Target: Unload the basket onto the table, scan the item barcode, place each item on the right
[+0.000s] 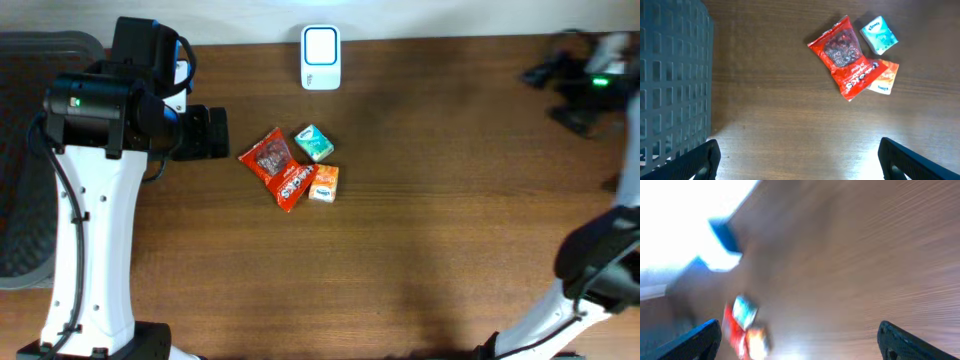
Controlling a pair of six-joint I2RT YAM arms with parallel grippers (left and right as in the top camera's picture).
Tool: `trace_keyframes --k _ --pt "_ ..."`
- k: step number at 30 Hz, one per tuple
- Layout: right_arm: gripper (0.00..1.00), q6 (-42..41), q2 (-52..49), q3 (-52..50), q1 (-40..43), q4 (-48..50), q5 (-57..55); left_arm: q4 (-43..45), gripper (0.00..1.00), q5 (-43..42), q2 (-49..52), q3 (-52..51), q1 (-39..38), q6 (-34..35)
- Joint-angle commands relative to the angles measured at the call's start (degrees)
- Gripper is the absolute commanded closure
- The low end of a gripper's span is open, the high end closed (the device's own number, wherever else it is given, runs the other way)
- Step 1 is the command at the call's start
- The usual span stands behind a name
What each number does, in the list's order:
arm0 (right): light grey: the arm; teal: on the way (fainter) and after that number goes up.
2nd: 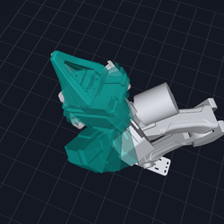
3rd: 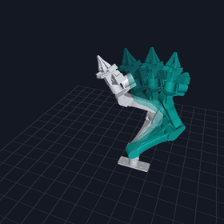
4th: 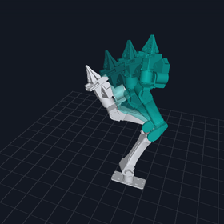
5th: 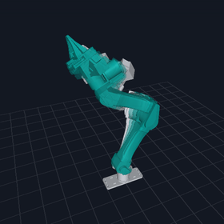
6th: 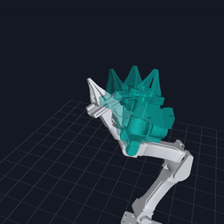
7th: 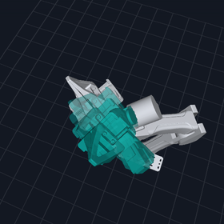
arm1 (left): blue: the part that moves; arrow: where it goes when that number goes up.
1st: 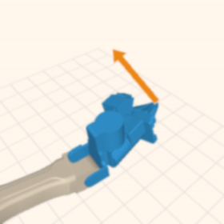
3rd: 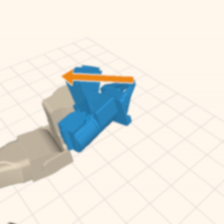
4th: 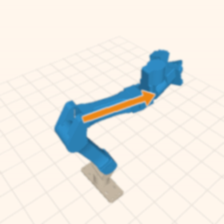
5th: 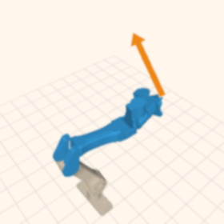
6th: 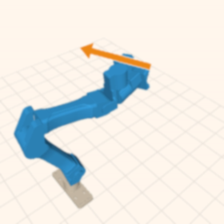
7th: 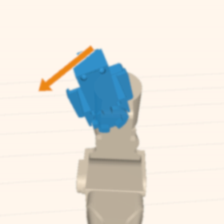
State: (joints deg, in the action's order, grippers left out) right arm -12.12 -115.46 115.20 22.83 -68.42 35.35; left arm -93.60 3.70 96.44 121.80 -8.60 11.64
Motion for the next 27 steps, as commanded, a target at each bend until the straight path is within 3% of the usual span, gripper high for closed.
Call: trace_keyframes --k 1,4,5,6,7,15,17,19,21,22,24,25,27 --pt "0.01 10.45 -3.78 -2.27 -14.84 -5.35 2.80 0.04 0.01 0.61 0.13 0.15 0.15 0.52" --pt "0.08 8.17 -7.32 -8.66 -30.01 -3.56 2.82 0.04 0.01 0.63 0.13 0.15 0.15 0.52" --pt "0.13 5.77 -7.82 -13.05 -34.45 1.27 2.73 0.04 0.01 0.63 0.13 0.15 0.15 0.52" --pt "0.33 3.45 -7.82 -16.61 -37.07 6.14 1.88 0.04 0.01 0.63 0.13 0.15 0.15 0.52" --pt "0.46 -0.63 -7.82 -19.96 -38.84 10.38 0.74 0.04 0.01 0.63 0.13 0.15 0.15 0.52" --pt "0.46 -12.28 -7.82 -39.23 -40.85 40.11 0.70 0.04 0.01 0.63 0.13 0.15 0.15 0.52" --pt "0.62 -17.11 -7.82 -41.57 -41.70 44.24 -2.27 0.04 0.01 0.63 0.13 0.15 0.15 0.52" --pt "0.96 -17.14 -7.82 -41.92 -41.59 43.82 -3.72 0.04 0.01 0.63 0.13 0.15 0.15 0.52" --pt "0.96 -17.09 -7.80 -41.92 -41.57 42.58 -3.15 0.04 0.01 0.63 0.13 0.15 0.17 0.52" --pt "0.96 -14.78 -7.80 -41.90 -41.09 41.66 2.62 0.04 0.01 0.63 0.13 0.15 0.44 0.52" --pt "0.96 5.05 -7.80 -41.90 -38.40 40.39 32.70 0.04 0.01 0.63 0.13 0.15 0.42 0.52" --pt "0.96 12.87 -7.80 -41.90 -37.70 37.09 40.22 0.07 0.01 0.63 0.13 0.15 0.42 0.52" --pt "0.96 20.35 -7.80 -41.90 -37.73 28.81 40.96 0.04 0.01 0.63 0.13 0.15 0.42 0.52"
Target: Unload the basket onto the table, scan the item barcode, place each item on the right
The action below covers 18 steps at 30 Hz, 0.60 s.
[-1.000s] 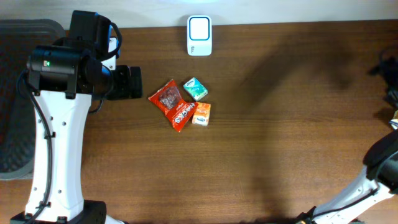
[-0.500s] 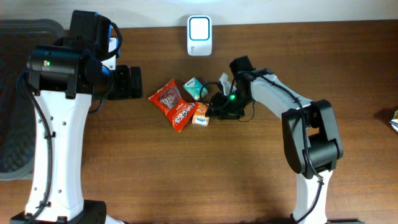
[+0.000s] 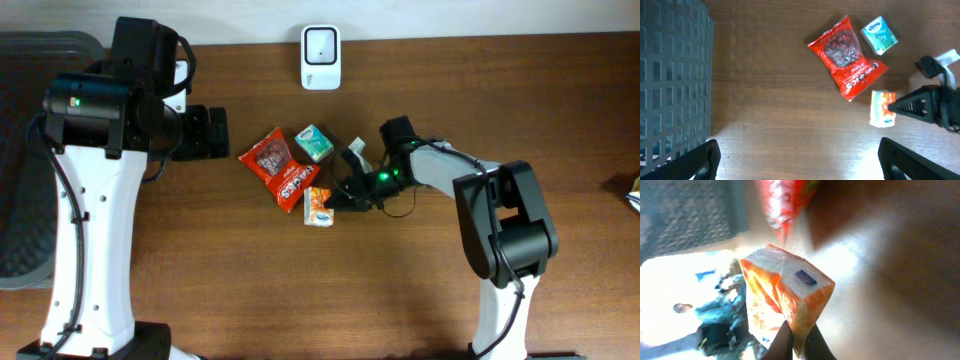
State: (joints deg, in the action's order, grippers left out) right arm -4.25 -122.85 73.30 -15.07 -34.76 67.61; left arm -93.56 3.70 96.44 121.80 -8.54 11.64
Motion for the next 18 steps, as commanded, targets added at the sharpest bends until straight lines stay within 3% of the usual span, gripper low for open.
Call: trace_keyframes --k 1,4,6,7,10,13,18 --pt "0.96 18.82 -0.42 0.00 0.04 -10.29 8.37 0.00 0.01 0.63 0.13 0.15 0.35 0.52" --pt "0.96 18.38 -0.42 0.00 0.15 -14.03 0.09 0.00 0.01 0.63 0.13 0.15 0.35 0.52" --pt "0.52 1.38 -0.42 0.46 0.72 -14.29 -24.79 0.00 0.01 0.63 0.13 0.15 0.35 0.52" --pt "0.51 -5.66 -0.28 1.97 1.70 -17.18 -39.69 0.00 0.01 0.63 0.13 0.15 0.35 0.52" --pt "0.49 -5.88 0.42 12.13 3.13 -29.79 -51.98 0.00 0.01 0.63 0.13 0.15 0.35 0.52" --pt "0.49 -3.08 3.15 23.39 -0.31 -37.81 -53.48 0.00 0.01 0.63 0.13 0.15 0.35 0.52" --pt "0.51 -5.81 4.48 24.35 -15.91 -35.67 -54.23 0.00 0.01 0.63 0.13 0.15 0.35 0.52"
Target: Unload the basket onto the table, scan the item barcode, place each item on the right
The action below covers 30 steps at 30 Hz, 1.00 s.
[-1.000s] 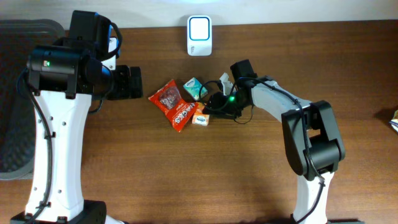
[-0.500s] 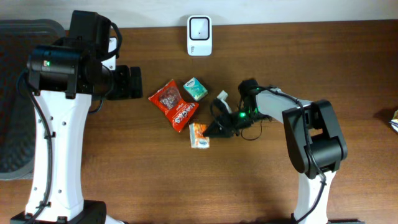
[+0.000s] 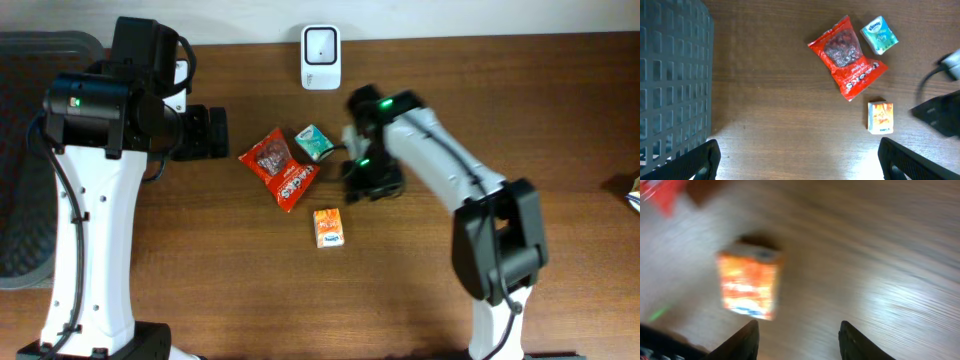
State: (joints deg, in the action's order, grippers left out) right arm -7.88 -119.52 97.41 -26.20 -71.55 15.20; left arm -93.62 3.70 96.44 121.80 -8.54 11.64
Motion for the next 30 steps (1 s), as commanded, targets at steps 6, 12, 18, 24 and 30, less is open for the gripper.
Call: trace_keyframes --k 6,12,18,24,30 --pt "0.64 -17.64 0.94 -0.13 -16.76 7.08 -14.25 0.07 0.01 0.63 0.13 0.15 0.35 0.52" --pt "0.64 -24.15 -0.22 -6.54 -19.93 12.70 -21.59 0.07 0.01 0.63 0.13 0.15 0.35 0.52" --pt "0.90 -24.13 -0.22 -12.44 -19.91 18.67 -21.27 0.07 0.01 0.63 0.13 0.15 0.35 0.52" --pt "0.96 -5.70 0.50 -2.80 -6.91 11.50 3.67 0.07 0.01 0.63 0.13 0.15 0.35 0.52" --pt "0.96 2.10 0.15 -4.42 6.84 14.03 34.64 0.07 0.01 0.63 0.13 0.15 0.35 0.52"
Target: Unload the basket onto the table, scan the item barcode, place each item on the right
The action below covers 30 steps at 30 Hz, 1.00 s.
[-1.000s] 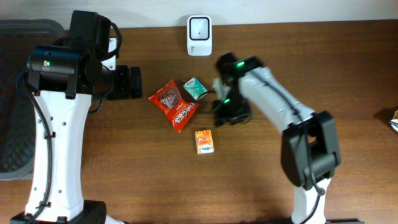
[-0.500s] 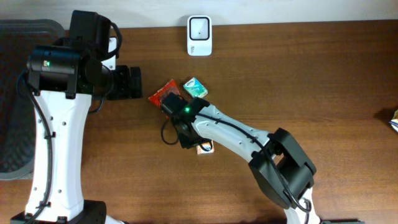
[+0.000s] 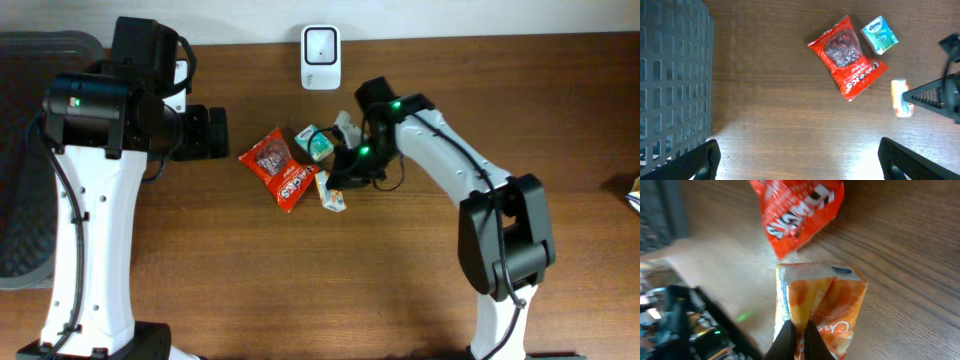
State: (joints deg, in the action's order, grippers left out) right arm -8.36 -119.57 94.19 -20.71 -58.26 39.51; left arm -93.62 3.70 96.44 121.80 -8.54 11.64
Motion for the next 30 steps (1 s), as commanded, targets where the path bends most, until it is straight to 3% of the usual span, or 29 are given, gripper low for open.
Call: trace_keyframes --k 1,4,6,8,10,11,16,18,19,27,30 --pt "0.96 2.56 0.20 -4.11 2.05 3.04 12.96 0.07 0.01 0.63 0.13 0.15 0.35 0.52" --pt "0.96 -0.20 0.15 -14.01 4.81 14.45 23.32 0.07 0.01 0.63 0.13 0.15 0.35 0.52" --pt "0.96 -4.39 0.15 -21.00 8.70 20.65 22.82 0.07 0.01 0.63 0.13 0.15 0.46 0.52" --pt "0.82 -4.61 0.15 -24.52 12.85 21.05 18.80 0.07 0.01 0.63 0.13 0.15 0.46 0.52" --pt "0.70 -4.57 0.15 -25.70 16.65 18.21 10.08 0.07 0.01 0.63 0.13 0.15 0.46 0.50" --pt "0.59 -3.82 0.28 -25.62 18.51 15.67 5.09 0.07 0.01 0.63 0.13 0.15 0.46 0.52" --pt "0.56 4.61 2.21 -14.32 20.52 -1.68 -2.05 0.07 0.01 0.63 0.13 0.15 0.46 0.52" --pt "0.39 8.48 2.21 -11.13 18.58 -5.25 -1.64 0.07 0.01 0.63 0.13 0.15 0.46 0.52" --pt "0.36 11.23 1.97 -11.32 16.37 -5.14 -1.66 0.07 0.01 0.63 0.13 0.15 0.46 0.52" --pt "0.46 4.87 1.07 -21.33 9.11 8.72 -2.73 0.07 0.01 0.63 0.13 0.15 0.46 0.50" --pt "0.96 2.89 1.07 -22.05 9.09 9.05 -1.03 0.07 0.01 0.63 0.13 0.15 0.46 0.52"
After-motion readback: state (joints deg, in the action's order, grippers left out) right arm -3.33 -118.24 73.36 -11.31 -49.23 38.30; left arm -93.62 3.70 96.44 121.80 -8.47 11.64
